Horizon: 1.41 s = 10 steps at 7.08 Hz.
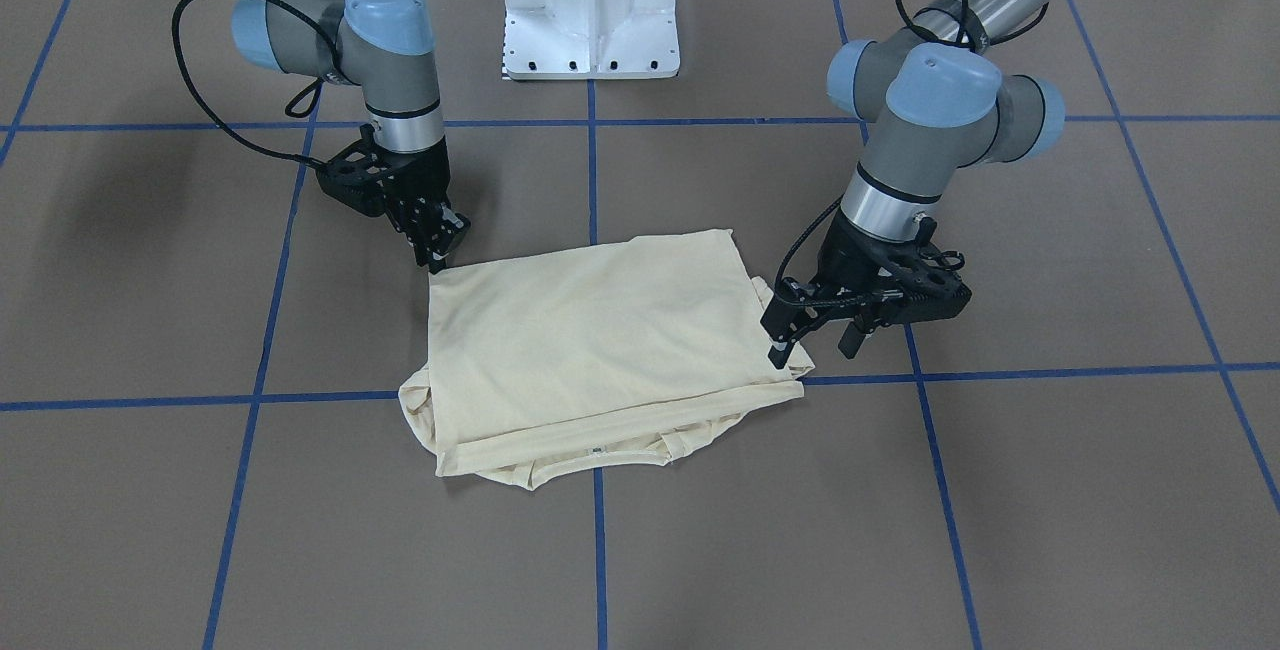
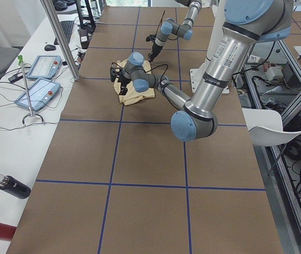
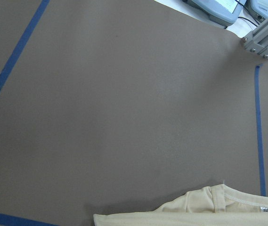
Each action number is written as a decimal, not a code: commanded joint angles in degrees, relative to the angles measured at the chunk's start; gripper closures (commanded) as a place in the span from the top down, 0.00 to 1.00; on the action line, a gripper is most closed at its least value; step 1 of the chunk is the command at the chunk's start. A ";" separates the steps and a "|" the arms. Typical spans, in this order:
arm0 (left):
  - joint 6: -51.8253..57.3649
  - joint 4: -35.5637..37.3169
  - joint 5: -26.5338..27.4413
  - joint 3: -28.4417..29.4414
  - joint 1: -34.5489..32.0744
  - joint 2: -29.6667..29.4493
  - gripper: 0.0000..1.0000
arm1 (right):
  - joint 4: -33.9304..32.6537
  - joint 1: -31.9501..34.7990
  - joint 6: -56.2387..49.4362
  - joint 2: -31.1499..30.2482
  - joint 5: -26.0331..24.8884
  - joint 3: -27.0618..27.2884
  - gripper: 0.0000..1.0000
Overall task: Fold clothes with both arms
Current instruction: 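Move the right gripper to the shirt's near corner and grasp it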
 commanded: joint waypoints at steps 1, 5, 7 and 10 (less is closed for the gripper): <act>-0.04 0.00 -0.02 -0.27 -0.02 0.20 1.00 | 0.01 1.18 0.04 0.56 0.62 0.15 0.00; -0.12 0.00 0.07 -0.09 -0.02 0.28 1.00 | 0.45 0.75 10.66 0.65 0.37 0.68 0.81; -0.12 0.00 0.15 0.17 -0.02 0.28 1.00 | 0.45 0.66 11.11 3.53 -0.87 -2.99 0.85; -0.04 0.00 0.15 0.70 0.07 0.28 1.00 | 0.36 0.66 10.94 4.16 -0.87 -4.07 0.77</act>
